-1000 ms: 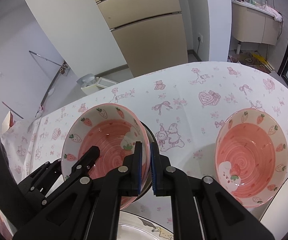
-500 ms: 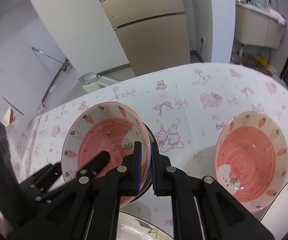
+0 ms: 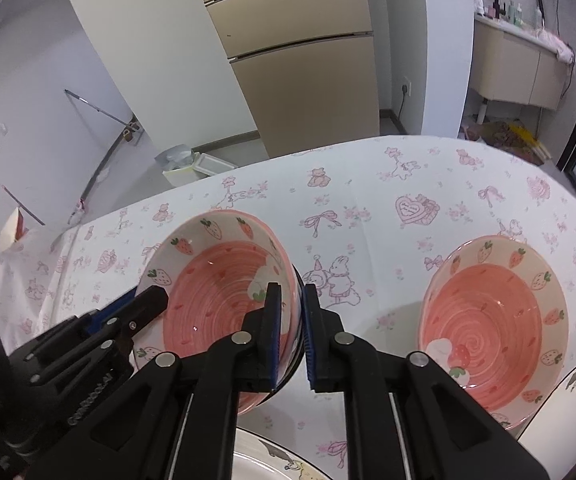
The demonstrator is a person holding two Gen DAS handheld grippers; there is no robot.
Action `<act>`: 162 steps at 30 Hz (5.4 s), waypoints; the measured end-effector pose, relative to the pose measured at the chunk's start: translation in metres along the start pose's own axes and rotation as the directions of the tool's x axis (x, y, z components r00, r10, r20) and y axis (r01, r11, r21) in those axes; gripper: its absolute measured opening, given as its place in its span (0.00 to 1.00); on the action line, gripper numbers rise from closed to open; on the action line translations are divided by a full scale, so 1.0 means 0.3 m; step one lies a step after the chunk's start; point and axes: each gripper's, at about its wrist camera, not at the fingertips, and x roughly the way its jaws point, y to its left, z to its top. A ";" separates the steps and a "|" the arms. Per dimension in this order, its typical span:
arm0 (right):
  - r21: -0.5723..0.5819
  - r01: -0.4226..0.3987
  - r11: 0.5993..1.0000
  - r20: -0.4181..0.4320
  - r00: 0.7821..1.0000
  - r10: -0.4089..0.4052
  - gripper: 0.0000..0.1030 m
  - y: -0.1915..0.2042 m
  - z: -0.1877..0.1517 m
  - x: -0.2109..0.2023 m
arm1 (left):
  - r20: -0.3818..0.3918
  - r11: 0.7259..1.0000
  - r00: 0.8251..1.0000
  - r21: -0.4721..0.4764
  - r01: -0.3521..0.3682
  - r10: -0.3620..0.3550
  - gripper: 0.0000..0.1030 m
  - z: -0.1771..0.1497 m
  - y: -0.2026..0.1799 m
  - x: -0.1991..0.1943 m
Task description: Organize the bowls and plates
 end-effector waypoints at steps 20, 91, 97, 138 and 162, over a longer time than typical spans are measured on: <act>0.050 -0.035 0.998 -0.027 0.999 0.036 0.05 -0.054 0.016 -0.021 | 0.071 1.000 0.997 0.023 0.001 -0.003 0.09 0.020 -0.018 -0.090; 0.283 -0.039 0.958 -0.056 0.997 0.057 0.24 -0.644 0.033 -0.189 | -0.093 0.990 0.995 0.136 0.047 -0.034 0.48 -0.005 -0.602 0.043; 0.214 0.024 0.977 -0.118 0.993 0.002 0.12 -0.614 0.029 -0.135 | -0.174 0.989 0.980 0.095 0.112 -0.095 0.30 -0.010 -0.596 0.087; 0.165 0.012 0.986 -0.261 0.965 0.032 0.08 -0.602 -0.017 0.012 | -0.270 0.997 0.961 0.038 0.071 -0.058 0.11 -0.090 -0.594 0.253; 0.248 -0.007 0.969 -0.216 0.974 0.063 0.10 -0.629 -0.007 0.003 | -0.236 0.990 0.971 0.117 0.078 -0.048 0.15 -0.091 -0.630 0.232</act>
